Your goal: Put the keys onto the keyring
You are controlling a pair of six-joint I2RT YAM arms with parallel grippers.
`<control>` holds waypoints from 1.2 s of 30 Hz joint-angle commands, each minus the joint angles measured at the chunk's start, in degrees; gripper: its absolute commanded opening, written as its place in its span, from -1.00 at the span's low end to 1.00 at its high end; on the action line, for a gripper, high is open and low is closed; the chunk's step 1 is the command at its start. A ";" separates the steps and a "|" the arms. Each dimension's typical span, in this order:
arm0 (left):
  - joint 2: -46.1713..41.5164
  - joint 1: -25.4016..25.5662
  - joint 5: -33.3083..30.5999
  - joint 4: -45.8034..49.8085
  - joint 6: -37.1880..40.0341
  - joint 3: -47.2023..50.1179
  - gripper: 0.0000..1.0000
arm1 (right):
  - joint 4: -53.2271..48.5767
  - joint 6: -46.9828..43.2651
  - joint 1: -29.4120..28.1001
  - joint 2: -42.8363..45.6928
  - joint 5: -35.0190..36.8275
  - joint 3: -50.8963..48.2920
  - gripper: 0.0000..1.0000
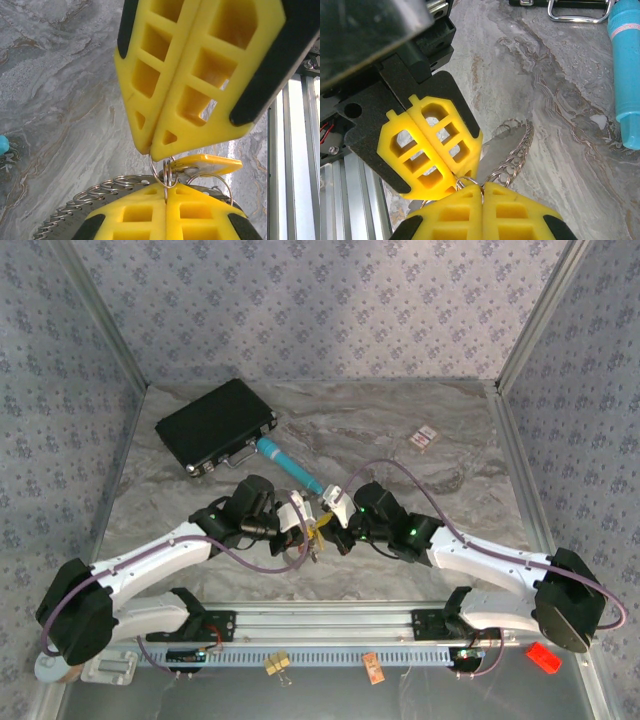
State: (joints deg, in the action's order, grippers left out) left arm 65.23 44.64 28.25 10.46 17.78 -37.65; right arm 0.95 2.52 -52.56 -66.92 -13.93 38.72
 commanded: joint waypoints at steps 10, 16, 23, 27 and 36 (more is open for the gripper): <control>-1.60 0.29 -2.02 -1.66 -0.07 0.90 -1.00 | 3.29 1.73 0.24 0.50 -7.32 0.10 -1.00; -3.15 0.13 -3.94 -2.44 0.06 2.29 -1.00 | -1.64 5.72 1.88 6.69 -1.81 -3.23 -1.00; -3.31 0.08 -4.54 -2.81 0.58 2.85 -1.00 | -15.73 13.82 2.71 12.57 10.29 -5.88 -1.00; -3.35 -0.05 -4.67 -2.44 0.73 2.58 -1.00 | -21.08 18.70 3.26 9.93 10.89 -4.68 -1.00; -3.75 -0.01 -4.56 -1.93 0.28 2.50 -1.00 | -27.75 21.44 6.25 -3.89 6.24 3.27 -1.00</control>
State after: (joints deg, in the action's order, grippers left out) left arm 62.98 44.64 23.16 9.17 17.76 -35.18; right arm -22.90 21.74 -47.18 -68.12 -5.96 38.24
